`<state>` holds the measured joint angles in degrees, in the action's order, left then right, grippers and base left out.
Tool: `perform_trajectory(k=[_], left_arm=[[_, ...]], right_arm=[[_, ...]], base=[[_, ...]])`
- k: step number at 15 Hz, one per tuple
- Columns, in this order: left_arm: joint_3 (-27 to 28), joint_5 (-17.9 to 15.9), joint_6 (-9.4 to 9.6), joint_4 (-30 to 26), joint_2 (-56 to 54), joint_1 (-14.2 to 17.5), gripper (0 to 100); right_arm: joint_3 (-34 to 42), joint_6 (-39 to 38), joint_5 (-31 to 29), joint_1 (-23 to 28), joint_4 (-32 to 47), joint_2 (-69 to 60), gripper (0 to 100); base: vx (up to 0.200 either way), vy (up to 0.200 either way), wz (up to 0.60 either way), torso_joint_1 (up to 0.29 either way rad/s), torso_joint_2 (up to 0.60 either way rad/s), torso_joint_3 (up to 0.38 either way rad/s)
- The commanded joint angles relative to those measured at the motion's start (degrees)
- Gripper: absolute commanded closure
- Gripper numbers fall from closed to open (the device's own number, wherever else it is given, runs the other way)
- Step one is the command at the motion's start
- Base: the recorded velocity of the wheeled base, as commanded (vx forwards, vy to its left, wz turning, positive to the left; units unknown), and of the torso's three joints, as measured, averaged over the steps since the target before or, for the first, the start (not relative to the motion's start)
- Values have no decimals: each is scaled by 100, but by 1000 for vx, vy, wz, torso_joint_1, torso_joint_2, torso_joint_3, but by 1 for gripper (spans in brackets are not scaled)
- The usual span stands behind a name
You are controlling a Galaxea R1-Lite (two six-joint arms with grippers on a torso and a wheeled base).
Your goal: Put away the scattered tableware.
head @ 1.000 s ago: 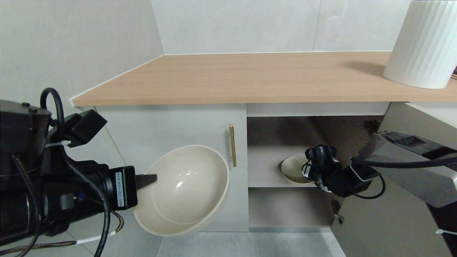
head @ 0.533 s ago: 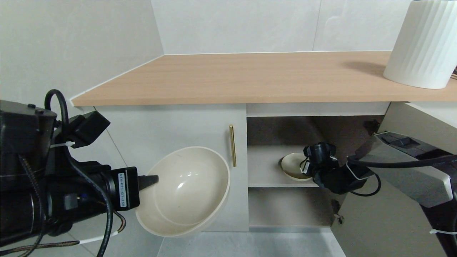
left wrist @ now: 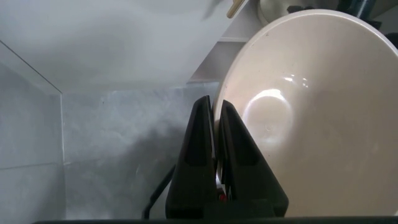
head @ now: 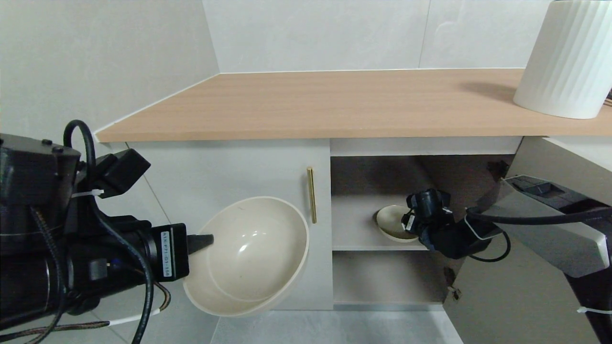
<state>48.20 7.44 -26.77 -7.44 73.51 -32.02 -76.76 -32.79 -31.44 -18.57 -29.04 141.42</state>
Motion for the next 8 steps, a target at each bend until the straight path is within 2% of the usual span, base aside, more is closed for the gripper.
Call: perform_trajectory(k=[1, 2, 5, 6, 8], left_arm=[[5, 12, 102, 23, 155, -6, 100], [5, 30, 216, 76, 278, -58, 100], [-56, 47, 251, 146, 506, -181, 100], [-83, 47, 260, 234, 630, -252, 100], [-83, 47, 286, 260, 867, -348, 100]], right_arm=[[733, -61, 68, -165, 12, -924, 0], [1129, 1, 173, -314, 21, -1381, 0], [1858, 449, 745, -745, 170, -2699, 0], [2192, 722, 1122, -1061, 531, -3499, 0], [2333, 871, 1685, -1518, 1524, -4404, 0]], base=[[0, 0, 0, 0, 0, 0], [0, 0, 0, 0, 0, 0], [0, 0, 0, 0, 0, 0], [0, 0, 0, 0, 0, 0], [0, 0, 0, 0, 0, 0]])
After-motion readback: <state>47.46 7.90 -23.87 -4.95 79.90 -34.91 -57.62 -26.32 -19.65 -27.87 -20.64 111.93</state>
